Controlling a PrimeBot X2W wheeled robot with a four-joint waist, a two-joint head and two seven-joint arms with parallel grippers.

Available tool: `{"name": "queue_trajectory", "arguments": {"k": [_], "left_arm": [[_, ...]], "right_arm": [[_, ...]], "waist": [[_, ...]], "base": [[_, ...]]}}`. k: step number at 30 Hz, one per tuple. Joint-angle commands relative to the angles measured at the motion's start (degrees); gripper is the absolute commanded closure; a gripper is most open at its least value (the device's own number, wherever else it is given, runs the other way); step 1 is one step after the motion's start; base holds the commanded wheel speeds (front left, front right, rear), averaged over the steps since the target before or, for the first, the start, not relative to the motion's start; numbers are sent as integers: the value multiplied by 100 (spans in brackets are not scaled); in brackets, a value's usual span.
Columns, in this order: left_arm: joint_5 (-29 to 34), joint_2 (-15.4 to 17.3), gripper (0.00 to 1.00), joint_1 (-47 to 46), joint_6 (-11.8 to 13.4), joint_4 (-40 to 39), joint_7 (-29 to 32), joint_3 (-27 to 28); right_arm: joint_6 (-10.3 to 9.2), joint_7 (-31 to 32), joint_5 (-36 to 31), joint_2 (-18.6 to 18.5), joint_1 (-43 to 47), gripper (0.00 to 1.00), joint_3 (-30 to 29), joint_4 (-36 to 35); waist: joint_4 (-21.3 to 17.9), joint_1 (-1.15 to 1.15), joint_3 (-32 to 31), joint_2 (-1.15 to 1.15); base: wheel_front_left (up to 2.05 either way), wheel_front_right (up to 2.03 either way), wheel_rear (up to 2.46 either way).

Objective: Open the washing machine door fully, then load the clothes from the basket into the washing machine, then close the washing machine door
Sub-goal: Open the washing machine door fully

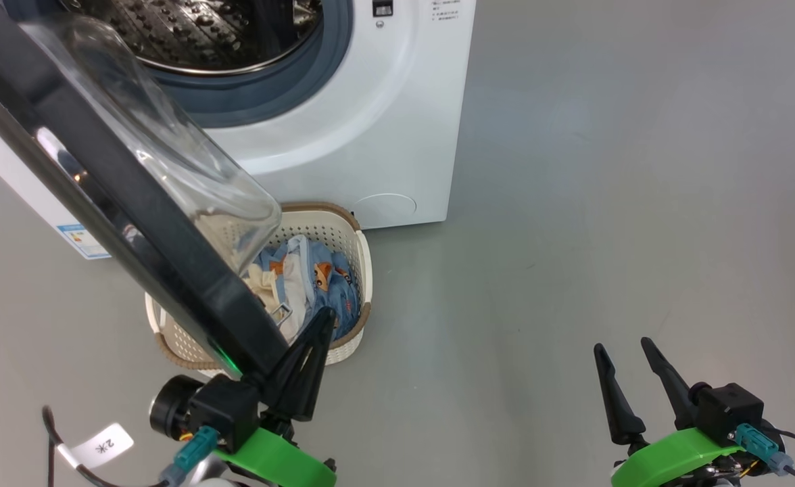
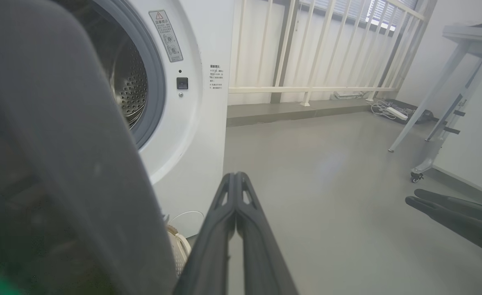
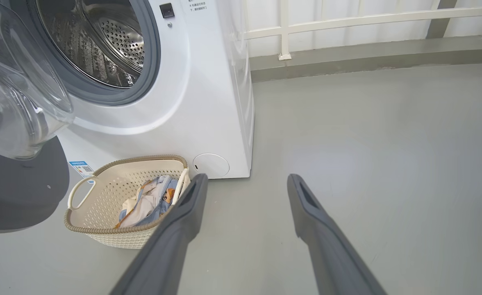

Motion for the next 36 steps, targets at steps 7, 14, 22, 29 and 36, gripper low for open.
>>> {"name": "queue_trajectory", "arguments": {"k": [7,14,22,29,36], "left_arm": [[-62,8,100,-202,-9,-31,-31,309],[-69,-51,100,-169,-9,-53,-31,480],[-28,-101,100,-107,-9,6,-31,628],[31,-138,100,-21,-9,122,-31,875],[129,-161,100,64,-9,217,-31,1194]], "right_arm": [[9,-28,101,-18,-145,0,172,-58],[9,-28,122,-18,-139,0,179,15],[9,-28,182,-18,-152,0,208,119],[9,-28,221,-18,-121,0,194,201],[9,-28,230,-18,-94,0,190,254]], "waist": [[57,0,11,0],[217,0,-22,0],[395,0,-63,0],[490,0,-143,0],[572,0,-222,0]], "base": [[0,0,0],[0,0,0],[0,0,0],[0,0,0],[0,0,0]]}}
